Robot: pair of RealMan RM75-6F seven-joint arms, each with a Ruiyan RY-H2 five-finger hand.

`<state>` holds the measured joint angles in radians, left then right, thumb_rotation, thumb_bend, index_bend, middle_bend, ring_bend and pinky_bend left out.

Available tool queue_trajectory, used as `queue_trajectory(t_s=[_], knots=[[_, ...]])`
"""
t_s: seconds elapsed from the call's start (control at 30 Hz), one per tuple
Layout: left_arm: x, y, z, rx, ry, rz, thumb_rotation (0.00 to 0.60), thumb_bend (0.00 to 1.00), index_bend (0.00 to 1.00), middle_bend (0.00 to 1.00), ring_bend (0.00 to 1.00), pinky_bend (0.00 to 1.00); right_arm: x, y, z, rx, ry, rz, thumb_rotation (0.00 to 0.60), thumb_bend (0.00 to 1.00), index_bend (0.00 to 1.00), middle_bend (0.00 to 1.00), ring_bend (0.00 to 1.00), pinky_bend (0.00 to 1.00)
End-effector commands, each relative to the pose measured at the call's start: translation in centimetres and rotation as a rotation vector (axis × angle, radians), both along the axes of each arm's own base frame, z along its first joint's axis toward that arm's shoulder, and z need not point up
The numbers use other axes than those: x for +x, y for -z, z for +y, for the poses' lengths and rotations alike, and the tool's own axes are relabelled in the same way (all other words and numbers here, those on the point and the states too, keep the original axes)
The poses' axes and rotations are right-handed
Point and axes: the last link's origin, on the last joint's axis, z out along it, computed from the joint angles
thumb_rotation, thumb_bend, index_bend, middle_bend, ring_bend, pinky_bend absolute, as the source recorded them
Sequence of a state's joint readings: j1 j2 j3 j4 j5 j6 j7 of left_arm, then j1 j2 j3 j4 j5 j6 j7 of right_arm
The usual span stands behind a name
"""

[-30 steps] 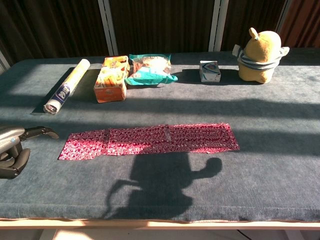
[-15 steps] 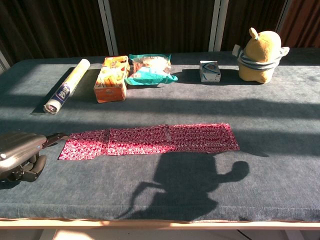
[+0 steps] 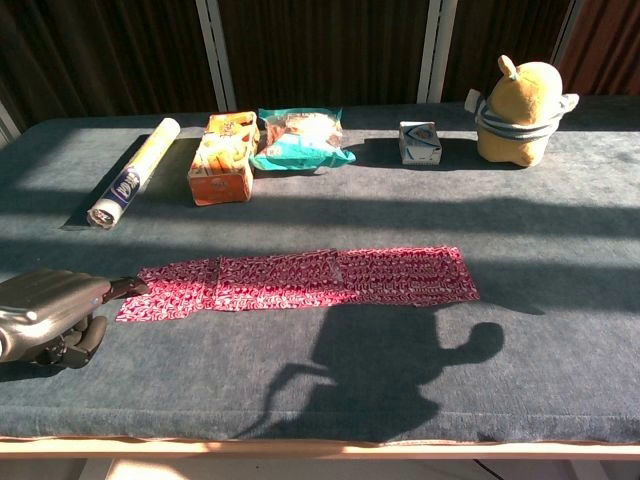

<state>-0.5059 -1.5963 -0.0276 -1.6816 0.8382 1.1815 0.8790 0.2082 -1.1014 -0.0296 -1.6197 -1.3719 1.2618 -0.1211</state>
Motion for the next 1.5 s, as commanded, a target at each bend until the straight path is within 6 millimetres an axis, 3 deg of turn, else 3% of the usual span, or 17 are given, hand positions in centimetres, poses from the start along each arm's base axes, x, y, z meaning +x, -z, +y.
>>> queue_trajectory(t_s=[0.03, 0.13, 0.27, 0.4, 0.83, 0.93, 1.1, 1.17, 1.37, 1.5], knots=[[-0.1, 0.0, -0.1, -0.003, -0.001, 0.006, 0.600, 0.93, 0.22, 1.00, 1.00, 1.00, 0.0, 0.0, 0.0, 0.002, 0.001, 0.000, 0.600, 0.35, 0.00, 0.35, 0.39, 0.49], [-0.1, -0.1, -0.2, -0.006, 0.002, 0.011, 0.600, 0.93, 0.26, 1.00, 1.00, 1.00, 0.0, 0.1, 0.0, 0.003, 0.001, 0.002, 0.600, 0.35, 0.00, 0.35, 0.39, 0.49], [-0.2, -0.6, -0.8, -0.004, 0.019, 0.025, 0.600, 0.94, 0.40, 1.00, 1.00, 1.00, 0.0, 0.2, 0.0, 0.008, 0.002, 0.002, 0.600, 0.35, 0.00, 0.35, 0.39, 0.49], [-1.0, -1.4, -2.1, -0.027, 0.037, 0.086, 0.600, 0.99, 0.49, 1.00, 1.00, 1.00, 0.1, 0.1, 0.0, 0.008, 0.002, 0.000, 0.600, 0.35, 0.00, 0.35, 0.39, 0.49], [-3.0, -5.3, -7.1, -0.119, 0.008, 0.163, 0.600, 1.00, 0.56, 1.00, 1.00, 1.00, 0.1, -0.1, 0.1, -0.003, 0.004, -0.001, 0.600, 0.35, 0.00, 0.35, 0.39, 0.49], [-2.7, -6.3, -7.3, -0.111, 0.014, 0.121, 0.600, 1.00, 0.52, 1.00, 1.00, 1.00, 0.0, 0.0, 0.0, -0.004, 0.010, -0.004, 0.600, 0.35, 0.00, 0.35, 0.39, 0.49], [-1.9, -6.9, -5.6, 0.008, 0.048, -0.008, 0.600, 0.97, 0.21, 1.00, 1.00, 1.00, 0.1, 0.1, -0.1, -0.001, 0.009, -0.001, 0.600, 0.35, 0.00, 0.35, 0.39, 0.49], [-1.5, -6.7, -4.8, 0.021, 0.049, -0.067, 0.600, 0.97, 0.14, 1.00, 1.00, 1.00, 0.2, 0.3, -0.1, 0.002, 0.008, 0.000, 0.600, 0.35, 0.00, 0.35, 0.39, 0.49], [-0.1, -4.5, -1.4, -0.038, 0.033, -0.140, 0.600, 1.00, 0.08, 1.00, 1.00, 1.00, 0.3, 0.6, -0.3, 0.017, 0.007, 0.004, 0.600, 0.35, 0.00, 0.35, 0.39, 0.49], [0.5, -3.5, -0.5, -0.058, 0.034, -0.109, 0.600, 1.00, 0.08, 1.00, 1.00, 1.00, 0.2, 0.5, -0.3, 0.014, 0.009, 0.003, 0.600, 0.35, 0.00, 0.35, 0.39, 0.49]])
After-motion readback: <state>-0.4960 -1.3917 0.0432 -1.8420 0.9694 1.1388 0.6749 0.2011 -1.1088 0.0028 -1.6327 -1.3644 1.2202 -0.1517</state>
